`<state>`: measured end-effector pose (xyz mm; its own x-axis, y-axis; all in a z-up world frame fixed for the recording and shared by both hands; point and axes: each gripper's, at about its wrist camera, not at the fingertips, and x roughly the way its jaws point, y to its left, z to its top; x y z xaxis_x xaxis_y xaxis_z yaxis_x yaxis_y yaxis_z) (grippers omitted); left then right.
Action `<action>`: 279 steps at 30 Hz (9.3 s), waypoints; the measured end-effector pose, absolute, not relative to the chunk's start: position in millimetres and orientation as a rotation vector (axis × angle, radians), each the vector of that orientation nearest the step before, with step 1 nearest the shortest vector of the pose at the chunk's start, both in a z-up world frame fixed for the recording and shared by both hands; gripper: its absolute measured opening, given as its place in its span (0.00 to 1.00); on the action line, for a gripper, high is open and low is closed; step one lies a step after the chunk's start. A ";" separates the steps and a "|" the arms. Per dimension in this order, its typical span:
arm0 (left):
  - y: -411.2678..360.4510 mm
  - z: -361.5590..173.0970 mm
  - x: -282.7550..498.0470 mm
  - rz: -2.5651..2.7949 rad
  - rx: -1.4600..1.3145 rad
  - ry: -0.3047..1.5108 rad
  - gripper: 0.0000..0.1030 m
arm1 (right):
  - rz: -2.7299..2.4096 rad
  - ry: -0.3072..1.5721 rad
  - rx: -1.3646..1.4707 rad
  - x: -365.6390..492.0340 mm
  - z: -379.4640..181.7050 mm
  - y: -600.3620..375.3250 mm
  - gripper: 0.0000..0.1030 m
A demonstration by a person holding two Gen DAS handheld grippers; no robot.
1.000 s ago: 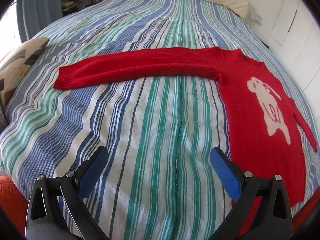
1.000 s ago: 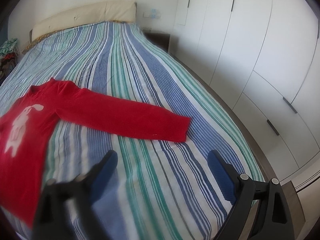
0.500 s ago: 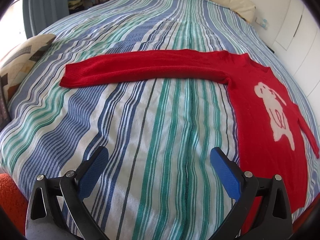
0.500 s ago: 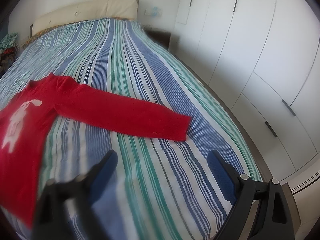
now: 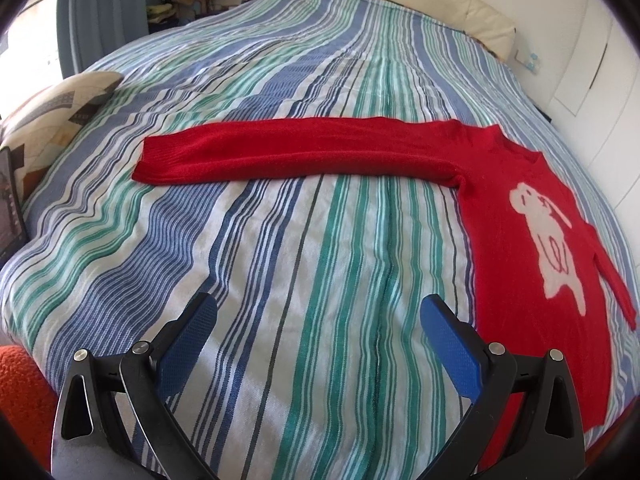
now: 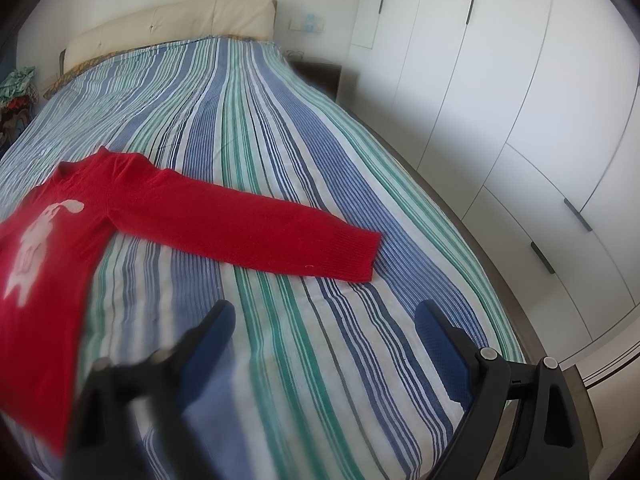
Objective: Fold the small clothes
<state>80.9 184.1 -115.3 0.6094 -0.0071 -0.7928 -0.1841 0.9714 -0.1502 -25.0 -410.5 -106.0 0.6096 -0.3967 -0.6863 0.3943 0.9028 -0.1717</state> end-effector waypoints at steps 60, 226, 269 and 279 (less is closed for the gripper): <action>192.9 -118.1 83.3 0.139 -0.242 0.881 0.99 | 0.219 0.527 0.417 182.2 46.1 -304.2 0.05; 183.9 -150.6 97.7 0.128 -0.210 0.999 0.99 | -0.311 0.947 0.187 87.0 -206.5 -376.1 1.00; 184.7 -141.2 94.5 0.073 -0.271 0.965 0.99 | -0.312 0.946 0.185 87.3 -206.9 -375.9 1.00; 254.7 -121.9 92.7 0.055 -0.675 0.889 0.99 | -0.312 0.946 0.184 87.3 -207.1 -375.5 1.00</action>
